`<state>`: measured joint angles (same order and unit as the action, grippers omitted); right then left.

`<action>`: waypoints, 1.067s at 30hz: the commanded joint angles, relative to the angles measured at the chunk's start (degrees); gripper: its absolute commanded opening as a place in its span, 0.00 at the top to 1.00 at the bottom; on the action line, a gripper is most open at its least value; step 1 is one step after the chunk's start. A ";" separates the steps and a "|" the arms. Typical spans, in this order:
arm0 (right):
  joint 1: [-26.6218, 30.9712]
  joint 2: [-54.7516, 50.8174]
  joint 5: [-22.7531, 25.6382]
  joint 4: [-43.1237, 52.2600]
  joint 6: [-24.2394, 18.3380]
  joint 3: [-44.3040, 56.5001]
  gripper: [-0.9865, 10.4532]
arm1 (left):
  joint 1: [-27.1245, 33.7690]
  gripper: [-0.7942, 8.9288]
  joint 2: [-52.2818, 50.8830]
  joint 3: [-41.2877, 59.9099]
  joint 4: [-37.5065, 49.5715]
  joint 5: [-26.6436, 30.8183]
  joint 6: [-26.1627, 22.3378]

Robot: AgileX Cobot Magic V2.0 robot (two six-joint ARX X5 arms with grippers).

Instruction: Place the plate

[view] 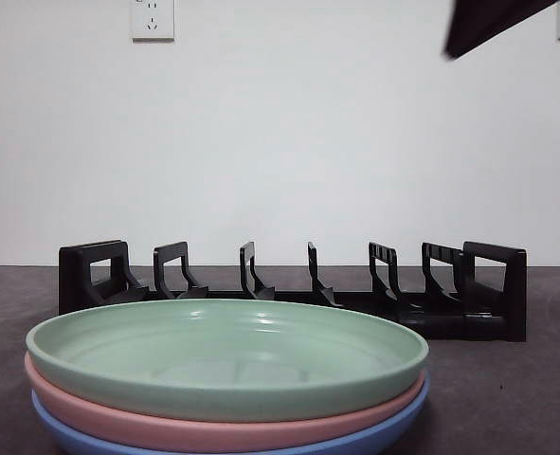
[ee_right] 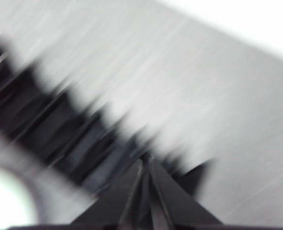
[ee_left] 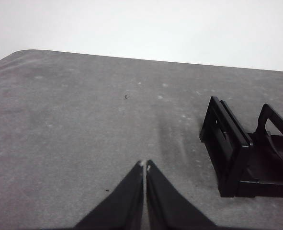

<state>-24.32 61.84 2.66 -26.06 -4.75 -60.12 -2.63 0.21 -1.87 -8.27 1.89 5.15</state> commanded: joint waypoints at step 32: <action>22.62 -61.64 -1.51 22.36 5.81 59.45 0.90 | 0.11 0.91 0.02 1.14 0.55 -0.20 -0.57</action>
<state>-1.76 0.25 1.08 -4.40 0.27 -0.93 -2.63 0.21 -1.87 -8.36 1.74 5.15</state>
